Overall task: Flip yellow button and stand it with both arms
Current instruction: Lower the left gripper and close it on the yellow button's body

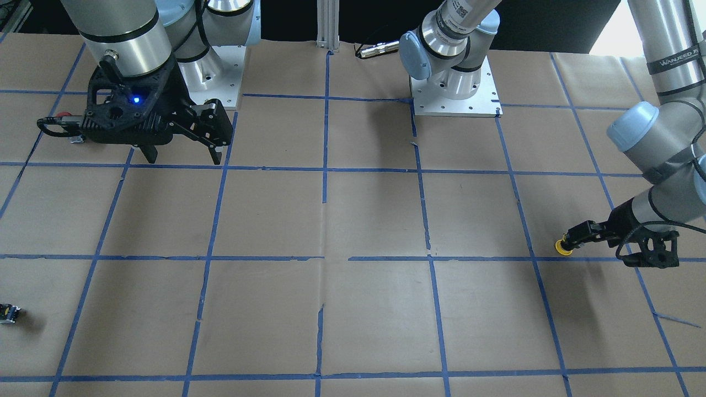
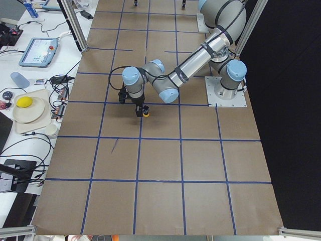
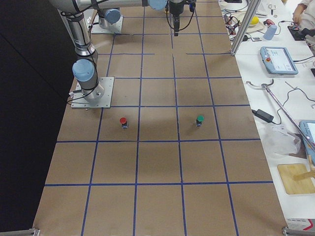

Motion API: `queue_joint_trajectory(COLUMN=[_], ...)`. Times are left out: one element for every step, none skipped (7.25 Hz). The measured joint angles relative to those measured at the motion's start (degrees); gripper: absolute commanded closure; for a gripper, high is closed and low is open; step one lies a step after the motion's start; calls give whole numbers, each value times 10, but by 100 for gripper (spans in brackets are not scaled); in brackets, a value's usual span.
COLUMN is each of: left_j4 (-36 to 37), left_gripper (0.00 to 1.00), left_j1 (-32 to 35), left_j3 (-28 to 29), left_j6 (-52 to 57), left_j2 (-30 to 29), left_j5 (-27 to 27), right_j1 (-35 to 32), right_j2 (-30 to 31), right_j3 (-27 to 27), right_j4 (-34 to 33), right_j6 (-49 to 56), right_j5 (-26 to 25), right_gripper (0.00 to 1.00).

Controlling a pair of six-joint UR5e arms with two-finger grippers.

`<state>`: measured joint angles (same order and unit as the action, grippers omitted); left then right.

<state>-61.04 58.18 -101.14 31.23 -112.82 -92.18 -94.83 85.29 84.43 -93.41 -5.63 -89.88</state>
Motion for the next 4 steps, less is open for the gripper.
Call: queue_joint_trajectory(left_j4=[6,8,7,5], left_gripper=[7,11,15,15], left_j1=[0,-1,-2,-2], left_j3=[-6,-9,-10,-10], left_j6=[-7,-13,-20,-27], left_j2=[0,1,2,4], left_j5=[1,1,1,2], right_j1=[0,0,0,0], right_j2=[-1,-1,-1,0], right_j3=[0,0,0,0], right_j4=[0,0,0,0], right_j6=[0,0,0,0], right_j5=[0,-1,0,0], right_gripper=[0,0,0,0])
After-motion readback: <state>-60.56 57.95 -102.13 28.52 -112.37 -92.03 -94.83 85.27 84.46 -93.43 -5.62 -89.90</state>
